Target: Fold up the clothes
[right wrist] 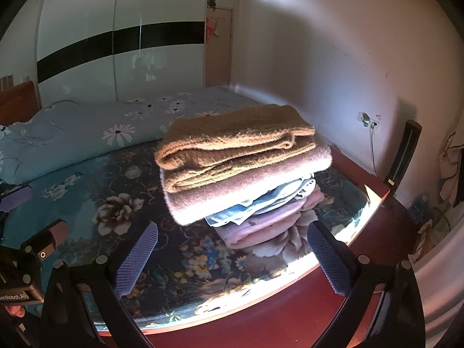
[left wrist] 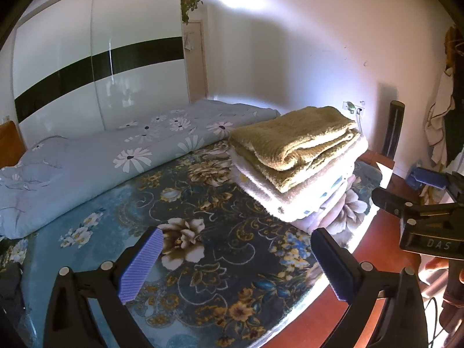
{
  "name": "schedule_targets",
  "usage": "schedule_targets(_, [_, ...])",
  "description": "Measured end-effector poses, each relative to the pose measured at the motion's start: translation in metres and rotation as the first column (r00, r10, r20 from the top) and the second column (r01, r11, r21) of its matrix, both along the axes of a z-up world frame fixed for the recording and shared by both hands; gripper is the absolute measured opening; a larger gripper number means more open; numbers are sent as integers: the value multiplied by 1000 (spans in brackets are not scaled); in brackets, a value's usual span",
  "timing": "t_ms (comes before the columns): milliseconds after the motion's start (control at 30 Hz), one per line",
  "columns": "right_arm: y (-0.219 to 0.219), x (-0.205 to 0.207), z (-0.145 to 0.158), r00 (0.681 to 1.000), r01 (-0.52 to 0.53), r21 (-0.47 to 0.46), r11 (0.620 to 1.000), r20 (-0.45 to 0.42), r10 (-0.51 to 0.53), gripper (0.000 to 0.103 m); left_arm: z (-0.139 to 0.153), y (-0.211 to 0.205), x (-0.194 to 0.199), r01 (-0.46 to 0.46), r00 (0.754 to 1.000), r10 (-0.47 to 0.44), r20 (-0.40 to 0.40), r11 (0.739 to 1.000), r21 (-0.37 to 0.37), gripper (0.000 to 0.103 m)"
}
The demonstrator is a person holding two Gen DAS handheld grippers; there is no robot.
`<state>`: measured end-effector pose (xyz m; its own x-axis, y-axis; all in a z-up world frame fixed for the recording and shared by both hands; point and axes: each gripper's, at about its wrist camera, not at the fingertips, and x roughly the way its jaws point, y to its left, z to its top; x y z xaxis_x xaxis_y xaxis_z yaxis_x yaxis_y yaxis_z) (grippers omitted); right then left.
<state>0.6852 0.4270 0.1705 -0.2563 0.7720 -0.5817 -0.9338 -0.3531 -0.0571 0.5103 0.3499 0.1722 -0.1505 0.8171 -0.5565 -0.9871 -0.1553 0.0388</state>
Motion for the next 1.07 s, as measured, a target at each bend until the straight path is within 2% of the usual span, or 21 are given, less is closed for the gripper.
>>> schedule_targets(1067, [3, -5, -4, 1000, 8, -28, 1000, 20, -7, 103, -11, 8, -4, 31, 999, -29, 36, 998, -46, 103])
